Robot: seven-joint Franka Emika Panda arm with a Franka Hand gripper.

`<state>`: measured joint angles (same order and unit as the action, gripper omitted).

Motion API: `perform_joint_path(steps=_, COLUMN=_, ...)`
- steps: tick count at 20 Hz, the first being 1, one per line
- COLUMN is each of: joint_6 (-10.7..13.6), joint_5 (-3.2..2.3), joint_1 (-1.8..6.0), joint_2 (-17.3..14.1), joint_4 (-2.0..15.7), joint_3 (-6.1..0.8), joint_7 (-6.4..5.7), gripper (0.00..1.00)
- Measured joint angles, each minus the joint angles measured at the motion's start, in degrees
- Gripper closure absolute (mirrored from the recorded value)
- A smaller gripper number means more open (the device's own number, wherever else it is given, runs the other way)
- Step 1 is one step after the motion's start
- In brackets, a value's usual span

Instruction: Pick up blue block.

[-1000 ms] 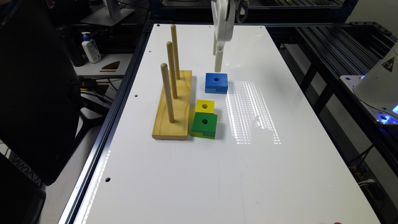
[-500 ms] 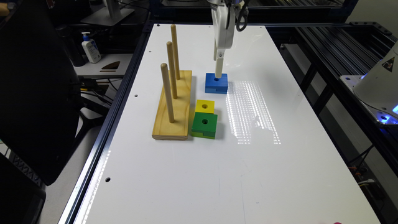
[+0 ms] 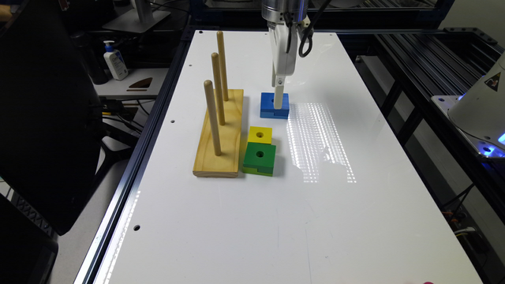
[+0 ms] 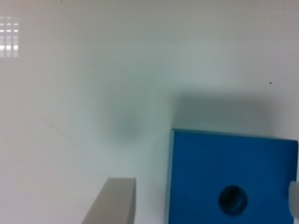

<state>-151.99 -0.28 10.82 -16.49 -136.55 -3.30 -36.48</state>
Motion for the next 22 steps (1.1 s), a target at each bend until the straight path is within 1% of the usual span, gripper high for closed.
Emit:
perform_joint_path(steps=7, joint_6=-0.08, joint_5=0.00, joint_1=0.01, joint_2=0.00, joint_4=-0.02, joint_3=-0.08, joint_7=-0.07, gripper=0.00)
perform_joint_path(steps=10, joint_6=-0.15, joint_5=0.00, joint_1=0.00, joint_2=-0.02, joint_4=-0.02, joint_3=-0.25, joint_7=-0.23, gripper=0.00)
perform_joint_path(steps=11, joint_6=-0.28, joint_5=0.00, joint_1=0.00, joint_2=-0.06, joint_4=0.00, joint_3=-0.44, joint_7=-0.40, gripper=0.00)
perform_joint_path(steps=14, joint_6=-1.66, joint_5=-0.06, joint_1=-0.25, joint_2=-1.34, joint_4=0.36, joint_3=-2.36, joint_7=-2.50, gripper=0.00)
perform_joint_path(steps=15, joint_6=-2.23, joint_5=-0.07, joint_1=-0.38, joint_2=-1.82, joint_4=0.40, joint_3=-2.66, joint_7=-2.92, gripper=0.00)
perform_joint_path(steps=18, joint_6=-3.73, joint_5=-0.07, joint_1=-0.48, joint_2=-2.99, joint_4=0.48, joint_3=-2.76, joint_7=-3.12, gripper=0.00)
perform_joint_path(steps=22, joint_6=-4.06, joint_5=-0.07, joint_1=-0.47, joint_2=-3.22, joint_4=0.58, joint_3=-2.76, joint_7=-3.12, gripper=0.00)
